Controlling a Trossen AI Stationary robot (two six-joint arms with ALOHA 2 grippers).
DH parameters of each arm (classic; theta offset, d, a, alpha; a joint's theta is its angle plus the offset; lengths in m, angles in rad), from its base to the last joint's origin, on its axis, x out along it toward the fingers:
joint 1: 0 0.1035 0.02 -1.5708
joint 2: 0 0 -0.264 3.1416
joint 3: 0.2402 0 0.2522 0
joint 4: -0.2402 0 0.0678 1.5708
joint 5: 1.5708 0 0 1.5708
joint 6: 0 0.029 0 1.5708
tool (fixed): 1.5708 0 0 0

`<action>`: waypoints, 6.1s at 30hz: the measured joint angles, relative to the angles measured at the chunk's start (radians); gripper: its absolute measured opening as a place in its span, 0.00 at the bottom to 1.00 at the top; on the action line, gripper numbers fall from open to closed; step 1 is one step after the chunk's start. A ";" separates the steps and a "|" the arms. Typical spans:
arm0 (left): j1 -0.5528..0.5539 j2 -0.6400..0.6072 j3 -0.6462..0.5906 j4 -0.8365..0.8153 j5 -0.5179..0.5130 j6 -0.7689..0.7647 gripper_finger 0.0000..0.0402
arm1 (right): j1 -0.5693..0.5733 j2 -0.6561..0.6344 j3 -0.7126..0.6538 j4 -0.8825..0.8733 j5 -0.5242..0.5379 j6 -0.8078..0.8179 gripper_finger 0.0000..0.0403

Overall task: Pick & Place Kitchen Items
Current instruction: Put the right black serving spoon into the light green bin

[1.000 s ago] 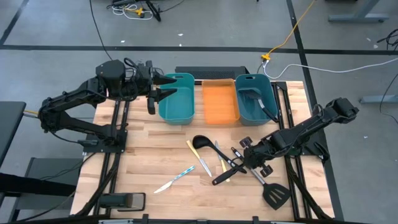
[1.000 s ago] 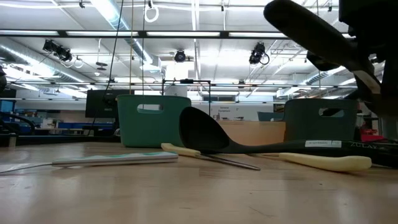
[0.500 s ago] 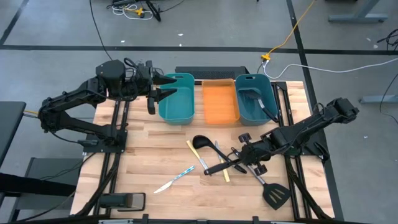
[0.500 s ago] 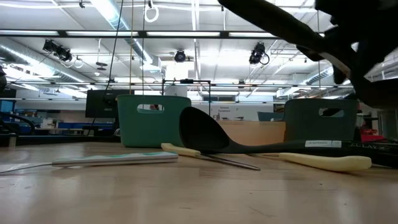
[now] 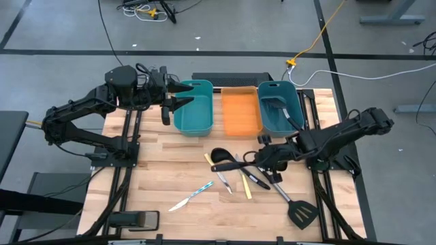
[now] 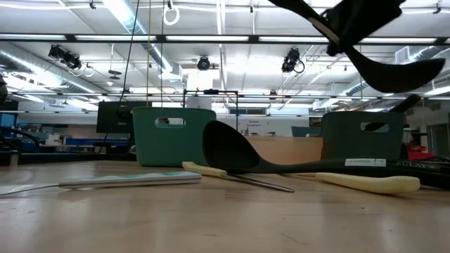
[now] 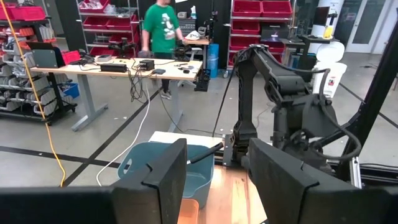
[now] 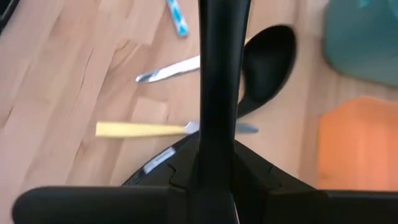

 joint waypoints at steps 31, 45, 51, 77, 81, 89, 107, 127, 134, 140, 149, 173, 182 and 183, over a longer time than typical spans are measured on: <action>0.000 0.000 0.000 0.000 0.025 0.011 0.45 | -0.047 -0.003 0.326 0.050 0.107 0.052 0.19; 0.000 0.000 0.000 0.000 0.026 0.011 0.45 | -0.072 -0.060 0.352 0.222 0.199 0.052 0.19; 0.000 0.000 0.000 0.000 0.026 0.028 0.45 | -0.082 -0.097 0.352 0.288 0.226 0.043 0.19; 0.000 0.000 0.000 0.000 0.026 0.027 0.45 | -0.207 -0.123 0.352 0.509 0.148 0.022 0.19; 0.000 0.000 0.000 0.000 0.026 0.027 0.45 | -0.235 -0.119 0.352 0.544 0.091 0.022 0.19; 0.000 0.000 0.000 0.000 0.026 0.026 0.45 | -0.286 -0.109 0.352 0.590 -0.044 0.027 0.19; 0.000 0.000 0.000 0.020 0.027 0.021 0.45 | -0.379 -0.103 0.352 0.586 -0.187 0.032 0.19; 0.000 0.000 0.000 0.167 0.069 -0.048 0.55 | -0.383 -0.066 0.351 0.556 -0.188 0.025 0.19; 0.000 0.000 0.000 0.191 0.049 -0.053 0.68 | -0.383 0.004 0.351 0.579 -0.211 0.026 0.19; 0.000 0.000 0.000 0.211 0.048 -0.053 0.71 | -0.383 0.062 0.351 0.586 -0.215 0.026 0.19; 0.000 0.000 0.000 0.210 0.048 -0.048 0.71 | -0.383 0.128 0.351 0.586 -0.242 0.025 0.19; 0.000 0.009 0.000 0.210 0.147 -0.078 0.70 | -0.384 0.197 0.351 0.618 -0.256 -0.029 0.19; -0.002 0.065 0.000 0.228 0.211 -0.107 0.70 | -0.384 0.197 0.351 0.621 -0.267 -0.031 0.19; -0.002 0.070 0.000 0.239 0.215 -0.106 0.70 | -0.384 0.197 0.351 0.620 -0.267 -0.031 0.19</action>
